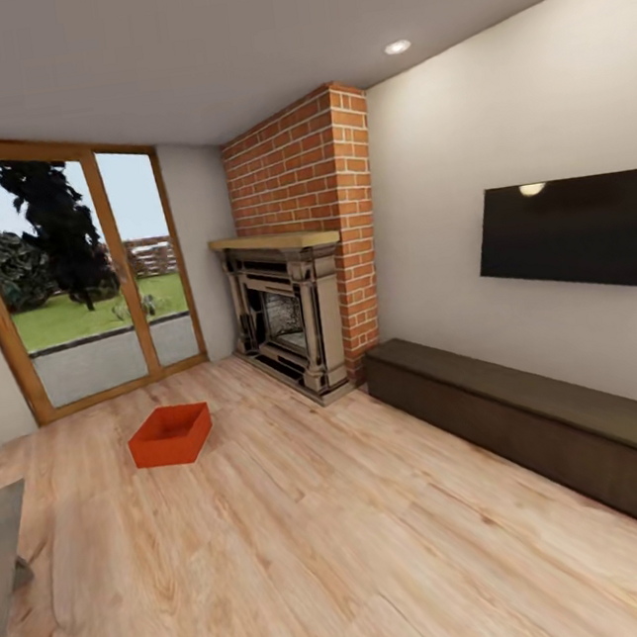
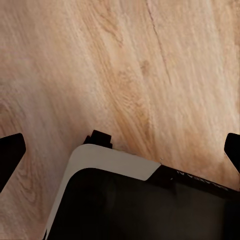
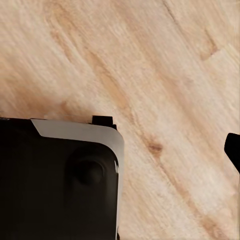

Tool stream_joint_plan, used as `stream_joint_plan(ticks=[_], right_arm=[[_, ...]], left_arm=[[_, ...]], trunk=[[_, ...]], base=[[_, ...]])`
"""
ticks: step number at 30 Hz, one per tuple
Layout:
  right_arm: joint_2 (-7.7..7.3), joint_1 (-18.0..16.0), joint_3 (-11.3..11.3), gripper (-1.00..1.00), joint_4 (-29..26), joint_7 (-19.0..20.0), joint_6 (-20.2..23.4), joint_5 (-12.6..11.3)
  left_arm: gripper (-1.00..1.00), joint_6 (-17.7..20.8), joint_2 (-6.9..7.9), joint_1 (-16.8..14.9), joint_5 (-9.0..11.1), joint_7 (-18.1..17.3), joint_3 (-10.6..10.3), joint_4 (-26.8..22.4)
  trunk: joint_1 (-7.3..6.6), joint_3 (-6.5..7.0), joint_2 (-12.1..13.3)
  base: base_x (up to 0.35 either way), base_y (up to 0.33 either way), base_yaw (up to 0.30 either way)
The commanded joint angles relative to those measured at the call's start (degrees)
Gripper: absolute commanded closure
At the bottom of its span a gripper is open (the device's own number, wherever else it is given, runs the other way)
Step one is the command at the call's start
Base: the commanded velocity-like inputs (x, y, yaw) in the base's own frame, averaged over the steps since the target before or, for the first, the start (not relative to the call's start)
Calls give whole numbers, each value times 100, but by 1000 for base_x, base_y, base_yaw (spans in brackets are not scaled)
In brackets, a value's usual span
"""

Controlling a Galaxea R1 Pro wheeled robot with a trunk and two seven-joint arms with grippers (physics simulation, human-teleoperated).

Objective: Move the two storage containers from the living room to the garage. In the garage, place one container on the floor and stack the other container on top of it (either order is fine).

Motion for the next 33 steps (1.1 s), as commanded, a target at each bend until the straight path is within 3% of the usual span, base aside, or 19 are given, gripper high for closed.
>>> stream_joint_plan(ticks=[1, 16, 33], right_arm=[[2, -5, 50, -100, 13, -4, -25, -40], [1, -5, 49, -100, 13, -2, -34, -40], [-7, -5, 139, -100, 13, 53, -29, 35]], left_arm=[[-100, -14, -1, -5, 28, 12, -23, 4], [-100, -21, -1, -5, 28, 12, -23, 4], [-100, -28, -1, -5, 28, 12, -23, 4]], trunk=[[4, -8, -4], [4, -8, -4], [4, -8, -4]], base=[[327, 0, 300], [327, 0, 292], [327, 0, 22]])
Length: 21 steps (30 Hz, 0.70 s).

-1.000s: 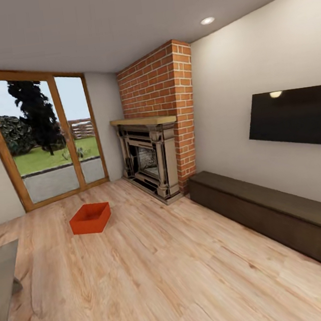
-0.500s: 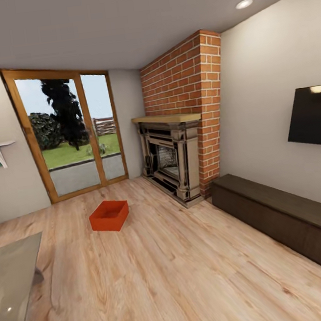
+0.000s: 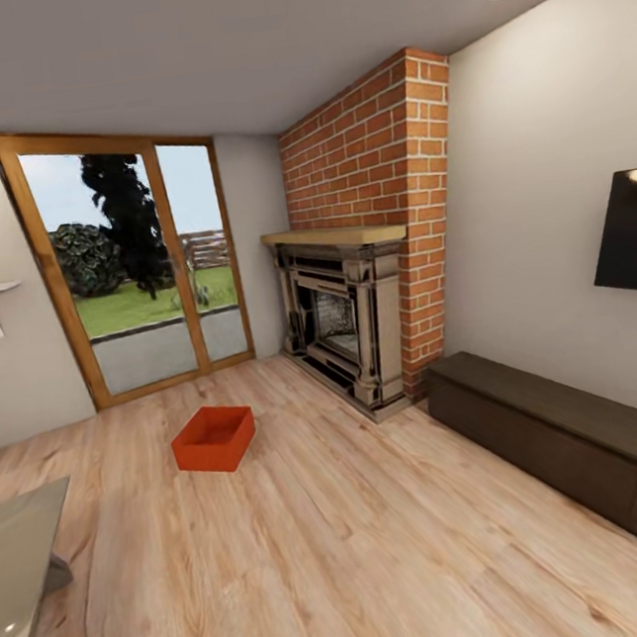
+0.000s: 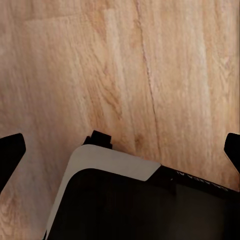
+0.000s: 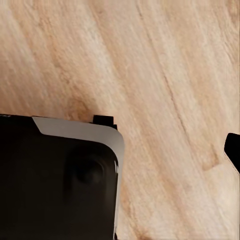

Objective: Move the two storage containers from the living room to the garage. In the garage, place one container on the floor and stack the other container on top of it (either order is fine).

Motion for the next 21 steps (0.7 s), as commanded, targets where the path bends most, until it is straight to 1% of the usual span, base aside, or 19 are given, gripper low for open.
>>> stream_joint_plan(ticks=[1, 10, 12, 21], right_arm=[[3, -6, 55, -100, 14, -4, -28, -32], [12, -6, 40, -100, 14, -37, -31, -34], [12, -6, 1, -100, 14, -42, -31, -72], [12, -6, -24, -100, 14, -50, -31, -103]], left_arm=[[-100, -12, -1, -4, 29, 12, -23, 2], [-100, -10, -1, -4, 29, 12, -23, 2], [-100, -9, -1, -4, 29, 12, -23, 2], [-100, -9, -1, -4, 29, 12, -23, 2]], trunk=[[4, -8, -4], [4, -8, -4], [4, -8, -4], [4, -8, -4]], base=[[327, 0, 0], [327, 0, 11], [327, 0, 175], [327, 0, 247]])
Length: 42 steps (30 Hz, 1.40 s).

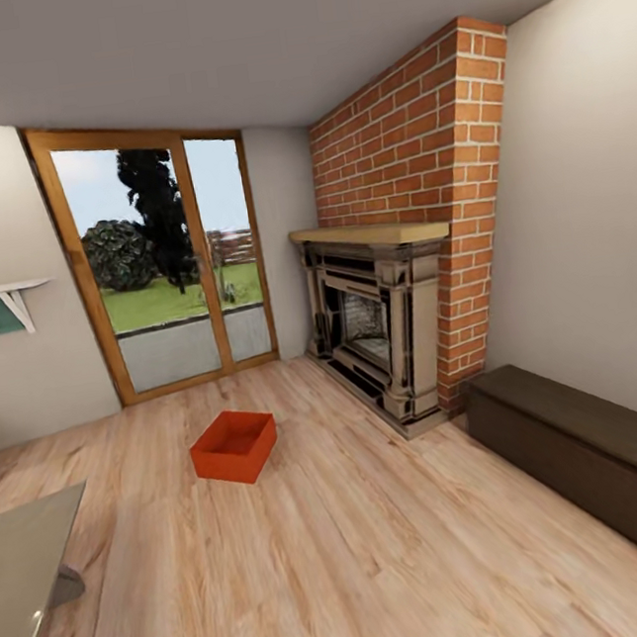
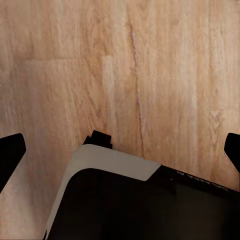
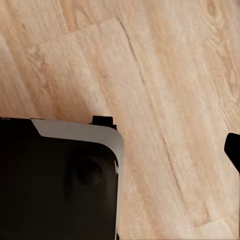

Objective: Move the two storage containers from the living room to the garage. In the garage, place one container on the floor and stack the other container on top of it (either order is fine).

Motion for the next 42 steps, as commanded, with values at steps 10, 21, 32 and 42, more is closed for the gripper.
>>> stream_joint_plan(ticks=[10, 21, 32, 42], right_arm=[[3, -5, 47, -100, 13, -4, -26, -43], [3, -5, 49, -100, 13, -4, -26, -43], [-2, -5, 47, -100, 13, 23, -26, -50], [-6, -5, 51, -100, 13, 78, -17, -13]], left_arm=[[-100, -7, -1, -5, 28, 12, -23, 4], [-100, -13, -1, -5, 28, 12, -23, 4], [-100, -14, -1, -5, 28, 11, -23, 4], [-100, -14, -1, -5, 28, 12, -23, 4]], trunk=[[4, -8, -4], [4, -8, -4], [4, -8, -4], [4, -8, -4]], base=[[327, 0, 267], [327, 0, 268], [326, -53, 151], [326, -74, 2]])
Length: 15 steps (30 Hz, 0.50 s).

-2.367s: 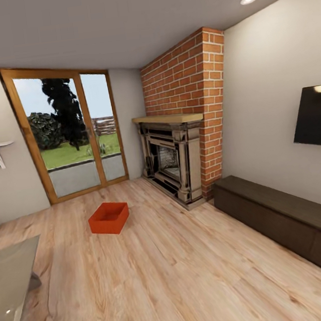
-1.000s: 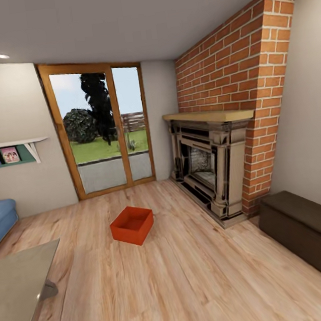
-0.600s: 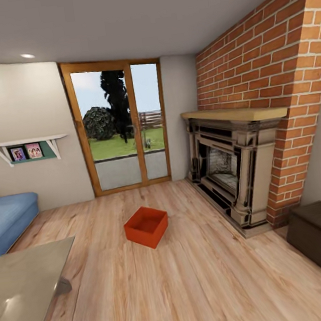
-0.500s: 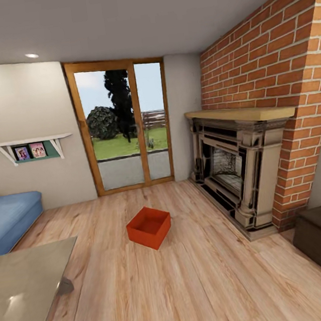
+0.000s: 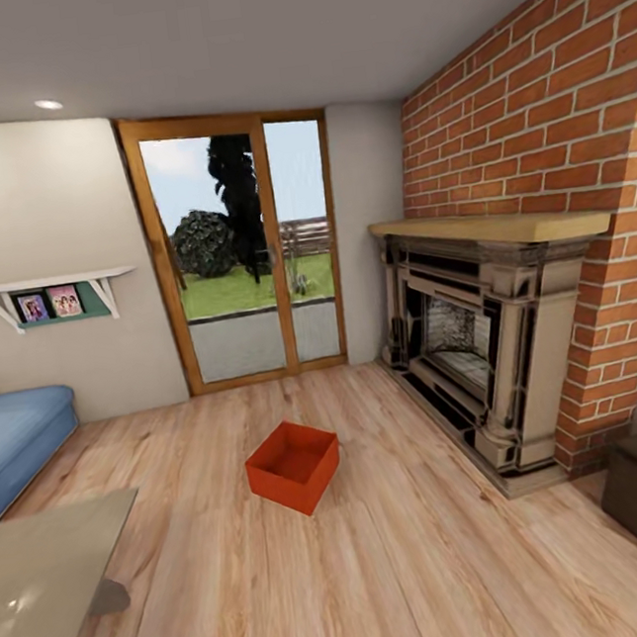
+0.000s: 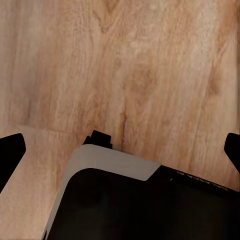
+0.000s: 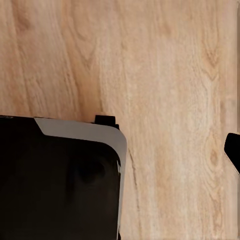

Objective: Move the two storage containers from the living room to the garage. In the garage, place one container on the floor and stack the other container on top of it (either order is fine).

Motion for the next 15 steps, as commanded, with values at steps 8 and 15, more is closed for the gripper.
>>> stream_joint_plan(ticks=[8, 15], right_arm=[[3, -6, 42, -100, 14, -6, -25, -68], [4, -6, 42, -100, 14, -6, -34, -69]], left_arm=[[-100, -15, -1, -4, 29, 12, -23, 2], [-100, -20, -1, -4, 29, 12, -23, 2]], trunk=[[4, -8, -5], [4, -8, -5]], base=[[326, -74, 0], [326, -74, 0]])
